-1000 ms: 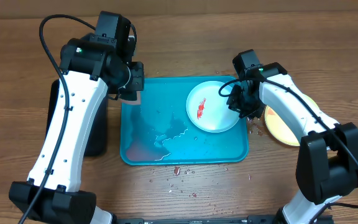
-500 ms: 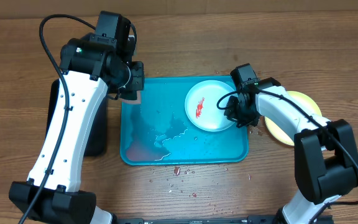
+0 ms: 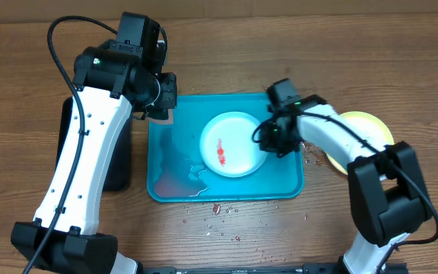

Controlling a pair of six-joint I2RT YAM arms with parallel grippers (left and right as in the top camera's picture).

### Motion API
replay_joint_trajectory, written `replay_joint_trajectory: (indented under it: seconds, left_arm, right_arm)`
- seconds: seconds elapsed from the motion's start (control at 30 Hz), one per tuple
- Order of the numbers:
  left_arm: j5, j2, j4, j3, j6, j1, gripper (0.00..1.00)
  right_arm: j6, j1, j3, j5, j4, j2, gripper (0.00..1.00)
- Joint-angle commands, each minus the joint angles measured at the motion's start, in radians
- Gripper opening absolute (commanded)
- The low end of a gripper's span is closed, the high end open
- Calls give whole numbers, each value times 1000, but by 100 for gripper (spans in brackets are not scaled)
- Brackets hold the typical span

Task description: Clean dirty plates on tray and stack at the side

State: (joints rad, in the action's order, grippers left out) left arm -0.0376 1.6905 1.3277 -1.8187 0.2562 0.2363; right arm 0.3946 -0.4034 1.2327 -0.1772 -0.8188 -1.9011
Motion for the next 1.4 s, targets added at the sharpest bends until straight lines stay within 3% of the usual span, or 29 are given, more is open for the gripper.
replay_joint_trajectory:
  seconds: [0.0, 0.27, 0.43, 0.5, 0.63, 0.83, 1.03, 1.37]
  left_arm:
    - [-8, -11, -4, 3, 7, 10, 4]
    - [-8, -10, -4, 4, 10, 25, 4]
    - [-8, -6, -5, 4, 11, 26, 4]
    - [-8, 5, -5, 4, 15, 26, 4]
    - [-8, 49, -5, 4, 14, 28, 4]
    - [-8, 195, -18, 4, 2, 48, 4]
    - [-9, 345, -75, 4, -102, 88, 4]
    - [-7, 528, -159, 4, -127, 126, 4]
  right_arm:
    - [114, -40, 39, -11, 36, -10, 11]
    - [340, -40, 38, -32, 121, -104, 11]
    - [340, -40, 38, -53, 165, -117, 11]
    - [345, -40, 38, -52, 180, -117, 4]
    - [396, -41, 38, -36, 184, -119, 4]
    - [411, -41, 37, -34, 177, -119, 4]
    - [382, -53, 36, -37, 176, -119, 4]
    - [359, -56, 36, -43, 182, -119, 4]
